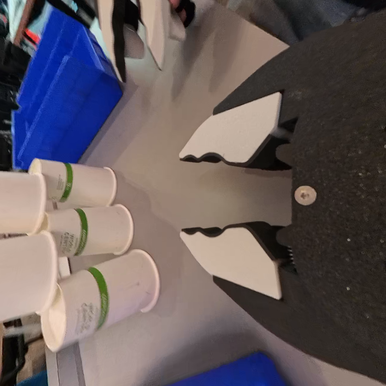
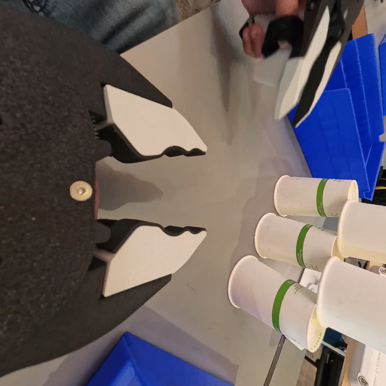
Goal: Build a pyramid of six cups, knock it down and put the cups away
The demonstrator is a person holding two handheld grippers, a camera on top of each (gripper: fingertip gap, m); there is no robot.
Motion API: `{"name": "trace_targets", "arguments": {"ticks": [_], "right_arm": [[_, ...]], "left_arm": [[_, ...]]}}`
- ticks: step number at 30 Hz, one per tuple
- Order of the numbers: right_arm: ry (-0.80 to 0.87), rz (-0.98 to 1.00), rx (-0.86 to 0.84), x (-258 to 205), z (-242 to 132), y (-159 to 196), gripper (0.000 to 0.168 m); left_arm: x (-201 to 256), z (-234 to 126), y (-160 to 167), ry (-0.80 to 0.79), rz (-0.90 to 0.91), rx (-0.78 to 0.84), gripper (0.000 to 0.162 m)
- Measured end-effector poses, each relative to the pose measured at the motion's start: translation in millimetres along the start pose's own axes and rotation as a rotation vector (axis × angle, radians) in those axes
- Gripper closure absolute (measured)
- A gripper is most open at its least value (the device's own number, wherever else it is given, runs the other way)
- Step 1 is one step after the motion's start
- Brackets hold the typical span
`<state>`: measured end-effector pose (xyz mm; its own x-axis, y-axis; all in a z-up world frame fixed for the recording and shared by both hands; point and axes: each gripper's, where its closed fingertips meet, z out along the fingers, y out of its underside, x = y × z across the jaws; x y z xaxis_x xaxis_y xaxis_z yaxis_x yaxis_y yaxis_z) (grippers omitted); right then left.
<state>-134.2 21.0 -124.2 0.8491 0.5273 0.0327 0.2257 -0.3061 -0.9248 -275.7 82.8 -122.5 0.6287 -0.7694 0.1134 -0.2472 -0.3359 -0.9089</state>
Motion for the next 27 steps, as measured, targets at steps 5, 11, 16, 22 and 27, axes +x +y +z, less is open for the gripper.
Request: {"name": "trace_targets", "arguments": {"ticks": [5, 11, 16, 22, 27], "right_arm": [[-0.053, -0.007, 0.087, -5.4, -11.0, -17.7, 0.104], [-0.116, -0.106, 0.329, -15.3, -45.5, -58.9, 0.105], [-0.151, -0.089, 0.341, -18.3, -44.9, -56.2, 0.104], [-0.191, -0.081, 0.313, -35.2, -34.3, -53.2, 0.104], [-0.209, -0.085, 0.275, -41.2, -24.5, -49.9, 0.104]], "left_arm": [[89.0, 68.7, -53.5, 0.547, -0.058, 0.011, 0.162], [183.0, 154.9, -64.6, 0.794, 0.142, -0.092, 0.162], [120.3, 201.8, -89.1, 0.346, 0.241, 0.006, 0.162], [-84.5, 123.1, -89.9, -0.103, -0.136, -0.009, 0.162], [-82.5, 10.9, -30.1, -0.254, -0.075, -0.078, 0.138]]}}
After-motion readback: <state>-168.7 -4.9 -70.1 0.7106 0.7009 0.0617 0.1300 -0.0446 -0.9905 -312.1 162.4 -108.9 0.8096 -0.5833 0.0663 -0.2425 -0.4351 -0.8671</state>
